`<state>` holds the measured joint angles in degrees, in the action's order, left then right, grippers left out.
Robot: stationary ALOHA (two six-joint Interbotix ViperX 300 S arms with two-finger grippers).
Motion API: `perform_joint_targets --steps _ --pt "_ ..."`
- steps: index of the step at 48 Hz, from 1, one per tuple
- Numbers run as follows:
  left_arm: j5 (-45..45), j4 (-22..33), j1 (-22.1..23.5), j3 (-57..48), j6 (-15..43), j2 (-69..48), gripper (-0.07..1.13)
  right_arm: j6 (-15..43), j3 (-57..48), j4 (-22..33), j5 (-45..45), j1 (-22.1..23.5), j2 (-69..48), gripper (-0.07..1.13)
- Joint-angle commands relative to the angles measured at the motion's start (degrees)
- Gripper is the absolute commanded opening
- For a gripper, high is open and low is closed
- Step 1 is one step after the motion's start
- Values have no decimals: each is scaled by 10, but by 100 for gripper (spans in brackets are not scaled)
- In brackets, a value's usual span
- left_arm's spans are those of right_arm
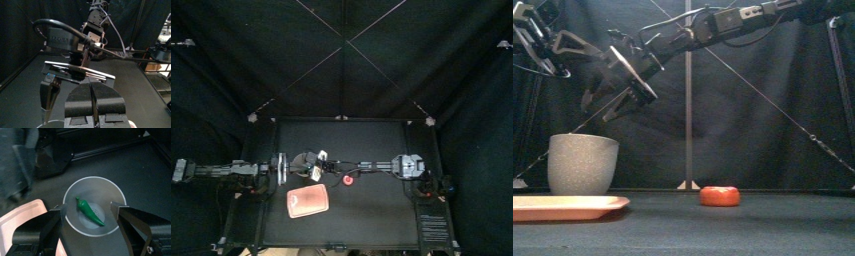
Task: Pick the green pepper then place it in the grey bowl
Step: Drop green pepper in the grey bowl and return to neutral
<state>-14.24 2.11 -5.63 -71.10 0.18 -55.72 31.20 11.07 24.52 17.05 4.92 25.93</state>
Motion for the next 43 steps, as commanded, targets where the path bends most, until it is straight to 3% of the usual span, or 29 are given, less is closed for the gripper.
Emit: perform_joint_targets --steps 1,27,43 --pt "-4 -1 -4 5 2 2 6 1 -31 -5 -40 0 -56 101" --pt "-4 1 -25 -2 0 2 6 -1 -272 -64 -255 -1 -185 101" --pt "-4 0 -29 -5 1 1 6 -4 -393 -57 -288 1 -271 101"
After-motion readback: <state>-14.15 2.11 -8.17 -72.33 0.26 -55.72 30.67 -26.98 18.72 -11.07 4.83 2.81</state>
